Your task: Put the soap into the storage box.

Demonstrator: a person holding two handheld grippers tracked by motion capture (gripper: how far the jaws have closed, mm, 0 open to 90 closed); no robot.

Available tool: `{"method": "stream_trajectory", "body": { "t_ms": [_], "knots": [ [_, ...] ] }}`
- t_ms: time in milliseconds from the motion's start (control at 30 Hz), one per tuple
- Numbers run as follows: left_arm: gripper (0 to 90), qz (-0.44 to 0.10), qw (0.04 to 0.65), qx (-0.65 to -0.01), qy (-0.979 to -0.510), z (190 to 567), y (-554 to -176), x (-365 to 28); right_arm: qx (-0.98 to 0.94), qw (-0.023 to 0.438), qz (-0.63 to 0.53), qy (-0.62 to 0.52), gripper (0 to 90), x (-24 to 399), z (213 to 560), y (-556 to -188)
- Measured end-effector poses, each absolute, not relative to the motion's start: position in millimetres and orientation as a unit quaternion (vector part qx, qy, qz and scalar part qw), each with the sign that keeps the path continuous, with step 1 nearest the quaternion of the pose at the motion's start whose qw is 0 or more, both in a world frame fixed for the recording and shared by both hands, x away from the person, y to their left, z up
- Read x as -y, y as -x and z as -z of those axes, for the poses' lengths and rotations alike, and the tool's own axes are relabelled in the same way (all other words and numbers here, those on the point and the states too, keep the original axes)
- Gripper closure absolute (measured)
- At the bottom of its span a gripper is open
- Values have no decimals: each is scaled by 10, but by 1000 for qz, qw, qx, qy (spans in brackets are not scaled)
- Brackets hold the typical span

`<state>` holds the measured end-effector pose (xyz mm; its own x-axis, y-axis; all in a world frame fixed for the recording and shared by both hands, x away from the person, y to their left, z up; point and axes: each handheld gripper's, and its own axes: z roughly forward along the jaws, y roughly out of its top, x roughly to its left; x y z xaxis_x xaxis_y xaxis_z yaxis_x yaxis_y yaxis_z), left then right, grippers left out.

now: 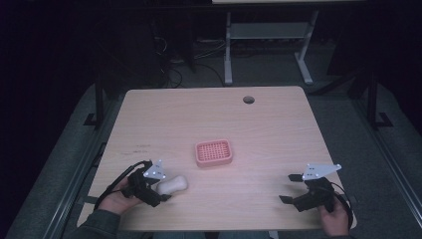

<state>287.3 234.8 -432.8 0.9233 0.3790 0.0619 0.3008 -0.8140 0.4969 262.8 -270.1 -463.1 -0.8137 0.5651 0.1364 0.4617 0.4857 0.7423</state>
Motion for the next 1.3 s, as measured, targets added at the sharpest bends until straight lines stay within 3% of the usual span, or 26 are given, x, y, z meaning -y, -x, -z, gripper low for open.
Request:
{"method": "stream_trajectory", "body": {
  "t_ms": [667, 1300],
  "knots": [
    [249, -72, 233, -179, -953, 4396, -2978, -2235, -859, 64, -412, -298, 142, 2709, 4622, -2625],
    [407, -59, 222, -174, -958, 4435, -3032, -2145, -860, 64, -410, -296, 142, 2689, 4625, -2630]
  ]
}}
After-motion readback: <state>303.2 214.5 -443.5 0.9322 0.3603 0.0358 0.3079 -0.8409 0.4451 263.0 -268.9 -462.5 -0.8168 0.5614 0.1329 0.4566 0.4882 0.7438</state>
